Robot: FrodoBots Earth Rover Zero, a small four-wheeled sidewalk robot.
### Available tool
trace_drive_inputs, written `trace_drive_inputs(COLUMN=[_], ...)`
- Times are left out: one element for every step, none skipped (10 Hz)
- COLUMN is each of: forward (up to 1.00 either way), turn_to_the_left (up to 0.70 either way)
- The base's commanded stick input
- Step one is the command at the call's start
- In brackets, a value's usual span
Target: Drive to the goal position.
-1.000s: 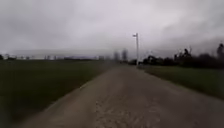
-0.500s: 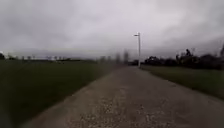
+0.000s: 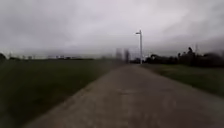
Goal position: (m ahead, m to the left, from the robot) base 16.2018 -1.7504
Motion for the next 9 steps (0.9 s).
trace_drive_inputs(forward=[0.85,0.85,0.85,0.85,0.85,0.85,0.85,0.85,0.85], turn_to_the_left=[-0.10,-0.17,-0.25,-0.32,-0.34,-0.34,-0.34,-0.34,-0.26])
